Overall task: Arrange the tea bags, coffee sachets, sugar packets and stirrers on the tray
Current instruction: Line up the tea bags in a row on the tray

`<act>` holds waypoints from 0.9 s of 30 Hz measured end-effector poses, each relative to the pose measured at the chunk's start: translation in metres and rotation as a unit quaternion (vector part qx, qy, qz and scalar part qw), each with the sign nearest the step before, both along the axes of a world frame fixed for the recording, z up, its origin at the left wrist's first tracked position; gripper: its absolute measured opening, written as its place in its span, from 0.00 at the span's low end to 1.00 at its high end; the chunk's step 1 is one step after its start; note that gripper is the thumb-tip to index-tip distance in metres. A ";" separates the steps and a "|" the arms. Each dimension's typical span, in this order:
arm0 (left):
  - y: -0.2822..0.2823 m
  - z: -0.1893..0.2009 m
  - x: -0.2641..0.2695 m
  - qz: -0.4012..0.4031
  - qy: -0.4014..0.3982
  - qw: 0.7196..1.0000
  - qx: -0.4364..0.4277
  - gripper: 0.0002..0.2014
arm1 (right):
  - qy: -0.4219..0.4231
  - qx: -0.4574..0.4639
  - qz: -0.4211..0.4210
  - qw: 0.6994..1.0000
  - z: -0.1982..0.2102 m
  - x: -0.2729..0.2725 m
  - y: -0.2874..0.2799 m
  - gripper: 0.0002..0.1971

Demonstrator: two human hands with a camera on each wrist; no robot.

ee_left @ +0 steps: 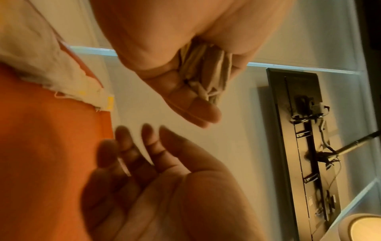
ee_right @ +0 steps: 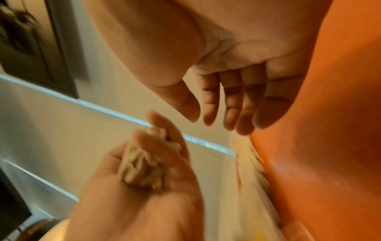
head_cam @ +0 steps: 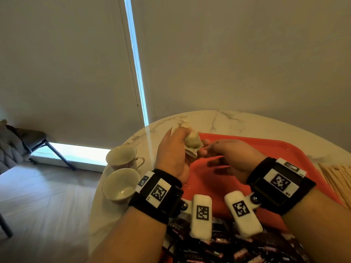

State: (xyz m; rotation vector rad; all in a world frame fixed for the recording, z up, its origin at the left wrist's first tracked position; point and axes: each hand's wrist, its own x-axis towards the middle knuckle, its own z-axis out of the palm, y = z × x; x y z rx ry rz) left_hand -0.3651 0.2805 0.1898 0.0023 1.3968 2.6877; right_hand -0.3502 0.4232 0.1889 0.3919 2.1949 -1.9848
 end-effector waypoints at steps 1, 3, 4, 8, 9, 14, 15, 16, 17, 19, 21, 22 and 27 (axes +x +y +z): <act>0.005 -0.001 -0.003 -0.012 -0.009 1.000 0.000 0.06 | 0.026 -0.006 -0.008 1.000 0.004 -0.004 0.006 0.05; 0.014 -0.003 -0.009 -0.034 -0.006 0.999 -0.021 0.05 | 0.078 -0.030 -0.023 0.996 0.011 -0.009 0.014 0.04; 0.018 -0.004 -0.012 -0.044 0.003 0.998 -0.038 0.05 | 0.102 -0.043 -0.027 0.994 0.013 -0.011 0.018 0.05; 0.024 -0.014 -0.017 -0.074 0.043 0.993 -0.085 0.10 | 0.154 -0.026 0.006 0.988 0.010 -0.018 0.026 0.06; 0.024 -0.016 -0.018 -0.079 0.048 0.991 -0.092 0.10 | 0.161 -0.017 0.014 0.987 0.008 -0.019 0.027 0.06; 0.021 -0.024 -0.022 -0.069 0.033 0.990 -0.115 0.07 | 0.161 -0.080 0.014 0.984 -0.003 -0.024 0.029 0.03; 0.019 -0.025 -0.023 -0.058 0.025 0.992 -0.112 0.06 | 0.157 -0.105 0.007 0.982 -0.004 -0.025 0.030 0.03; 0.018 -0.025 -0.024 -0.050 0.021 0.993 -0.107 0.06 | 0.157 -0.123 -0.006 0.980 -0.004 -0.026 0.031 0.03; 0.018 -0.026 -0.025 -0.044 0.021 0.993 -0.103 0.06 | 0.163 -0.138 -0.022 0.977 -0.005 -0.026 0.033 0.04; 0.016 -0.029 -0.027 -0.028 0.027 0.993 -0.108 0.06 | 0.179 -0.158 -0.053 0.969 -0.005 -0.027 0.036 0.04; 0.015 -0.031 -0.027 -0.007 0.041 0.992 -0.115 0.06 | 0.189 -0.159 -0.055 0.967 -0.007 -0.025 0.038 0.04; 0.014 -0.032 -0.027 -0.001 0.051 0.992 -0.120 0.06 | 0.190 -0.155 -0.046 0.968 -0.007 -0.025 0.039 0.03; 0.010 -0.035 -0.024 0.037 0.122 0.979 -0.159 0.14 | 0.201 -0.108 -0.027 0.973 -0.011 -0.022 0.034 0.05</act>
